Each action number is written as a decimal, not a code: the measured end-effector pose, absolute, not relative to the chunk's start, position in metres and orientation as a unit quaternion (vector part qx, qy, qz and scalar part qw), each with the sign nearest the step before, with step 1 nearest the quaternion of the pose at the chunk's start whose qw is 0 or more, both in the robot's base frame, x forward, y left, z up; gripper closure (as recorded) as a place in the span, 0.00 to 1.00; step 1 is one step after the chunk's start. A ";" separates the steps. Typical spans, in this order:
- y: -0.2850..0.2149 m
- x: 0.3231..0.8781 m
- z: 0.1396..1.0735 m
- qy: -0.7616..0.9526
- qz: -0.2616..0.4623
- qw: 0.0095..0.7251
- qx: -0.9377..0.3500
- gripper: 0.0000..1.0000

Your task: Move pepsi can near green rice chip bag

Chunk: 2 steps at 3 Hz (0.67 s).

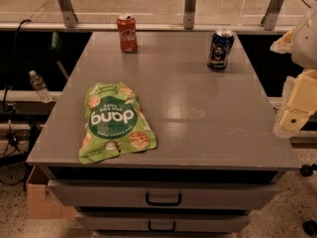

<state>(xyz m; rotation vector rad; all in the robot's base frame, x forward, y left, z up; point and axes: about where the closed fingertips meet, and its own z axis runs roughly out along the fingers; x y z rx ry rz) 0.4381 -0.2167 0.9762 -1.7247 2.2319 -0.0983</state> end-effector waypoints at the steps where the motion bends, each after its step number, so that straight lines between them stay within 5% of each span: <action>1: -0.217 0.438 0.976 0.781 -0.034 0.159 -0.603 0.00; 2: -0.217 0.443 0.979 0.782 -0.035 0.171 -0.599 0.00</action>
Offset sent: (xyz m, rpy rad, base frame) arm 0.0099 -0.0014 0.0002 0.0345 -0.0211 -0.0150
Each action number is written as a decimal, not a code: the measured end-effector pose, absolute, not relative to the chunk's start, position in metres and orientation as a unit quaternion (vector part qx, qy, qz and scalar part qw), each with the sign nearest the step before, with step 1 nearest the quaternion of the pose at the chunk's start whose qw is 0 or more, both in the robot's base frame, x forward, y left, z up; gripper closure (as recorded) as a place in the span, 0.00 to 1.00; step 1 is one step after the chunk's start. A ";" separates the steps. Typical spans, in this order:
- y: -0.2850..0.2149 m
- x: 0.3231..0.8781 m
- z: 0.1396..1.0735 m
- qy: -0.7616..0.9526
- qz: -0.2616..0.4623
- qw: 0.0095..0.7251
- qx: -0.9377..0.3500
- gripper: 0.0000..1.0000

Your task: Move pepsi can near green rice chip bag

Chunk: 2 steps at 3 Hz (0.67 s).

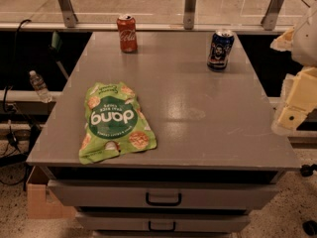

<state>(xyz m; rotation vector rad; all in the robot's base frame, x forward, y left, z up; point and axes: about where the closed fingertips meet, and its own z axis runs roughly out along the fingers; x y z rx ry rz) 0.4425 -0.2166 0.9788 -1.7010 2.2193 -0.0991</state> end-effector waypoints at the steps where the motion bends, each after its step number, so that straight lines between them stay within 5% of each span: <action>1: -0.224 0.481 0.974 0.781 -0.025 0.214 -0.586 0.00; 2: -0.233 0.546 0.962 0.785 -0.007 0.264 -0.560 0.00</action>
Offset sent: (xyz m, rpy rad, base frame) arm 0.2000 -0.0335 -0.0323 0.3103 -0.1896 -0.1039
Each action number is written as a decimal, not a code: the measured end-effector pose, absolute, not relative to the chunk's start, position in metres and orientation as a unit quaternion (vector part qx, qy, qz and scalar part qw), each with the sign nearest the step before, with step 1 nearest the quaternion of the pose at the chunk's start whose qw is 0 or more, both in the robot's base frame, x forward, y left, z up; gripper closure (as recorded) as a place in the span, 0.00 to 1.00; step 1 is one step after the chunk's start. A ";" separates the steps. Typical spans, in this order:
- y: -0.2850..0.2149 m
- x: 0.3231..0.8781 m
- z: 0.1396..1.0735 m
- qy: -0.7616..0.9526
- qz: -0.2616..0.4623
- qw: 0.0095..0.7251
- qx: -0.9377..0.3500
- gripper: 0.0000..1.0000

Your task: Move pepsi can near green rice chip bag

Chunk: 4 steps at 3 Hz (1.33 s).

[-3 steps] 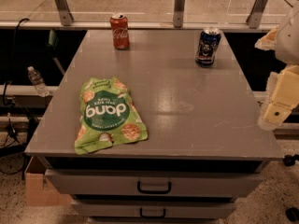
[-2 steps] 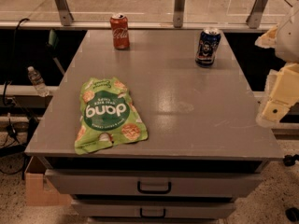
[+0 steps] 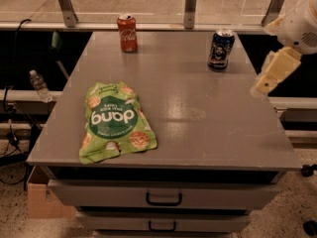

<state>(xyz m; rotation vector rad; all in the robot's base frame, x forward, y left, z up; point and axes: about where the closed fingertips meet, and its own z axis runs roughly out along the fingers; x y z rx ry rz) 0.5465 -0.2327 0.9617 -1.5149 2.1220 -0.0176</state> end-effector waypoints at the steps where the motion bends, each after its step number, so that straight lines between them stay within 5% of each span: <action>1: -0.237 0.615 0.950 0.788 0.022 0.310 -0.531 0.00; 2: -0.236 0.692 0.934 0.797 0.067 0.365 -0.476 0.00; 4: -0.228 0.749 0.913 0.809 0.139 0.396 -0.412 0.00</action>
Offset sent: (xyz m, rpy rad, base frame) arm 0.2029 -0.0104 -0.0287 0.3824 -0.1102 -0.1529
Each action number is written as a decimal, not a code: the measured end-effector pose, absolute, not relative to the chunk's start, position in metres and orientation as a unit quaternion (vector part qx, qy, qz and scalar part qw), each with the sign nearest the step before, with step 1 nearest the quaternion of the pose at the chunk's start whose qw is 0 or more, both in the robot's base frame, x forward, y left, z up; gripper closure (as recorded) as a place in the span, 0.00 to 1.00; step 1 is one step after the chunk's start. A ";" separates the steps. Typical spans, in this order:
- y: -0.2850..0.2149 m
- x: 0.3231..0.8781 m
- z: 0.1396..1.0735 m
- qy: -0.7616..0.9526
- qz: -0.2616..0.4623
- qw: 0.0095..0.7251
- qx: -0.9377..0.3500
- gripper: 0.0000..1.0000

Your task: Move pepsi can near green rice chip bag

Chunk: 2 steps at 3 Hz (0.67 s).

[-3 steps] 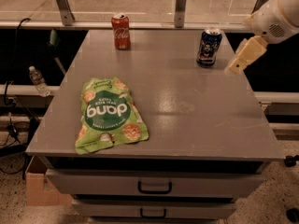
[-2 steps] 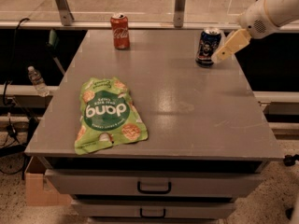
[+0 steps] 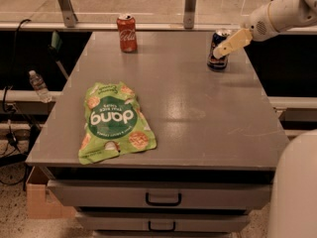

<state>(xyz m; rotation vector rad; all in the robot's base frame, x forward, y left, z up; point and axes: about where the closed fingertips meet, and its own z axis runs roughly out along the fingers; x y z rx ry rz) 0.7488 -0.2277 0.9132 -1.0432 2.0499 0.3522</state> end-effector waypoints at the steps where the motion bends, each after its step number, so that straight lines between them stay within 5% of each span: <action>1: -0.212 0.744 0.907 0.803 0.183 0.391 -0.411 0.18; 2: -0.202 0.735 0.903 0.797 0.213 0.387 -0.412 0.41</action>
Offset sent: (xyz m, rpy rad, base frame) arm -0.0289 0.0317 -0.0096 0.1740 0.0880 0.1042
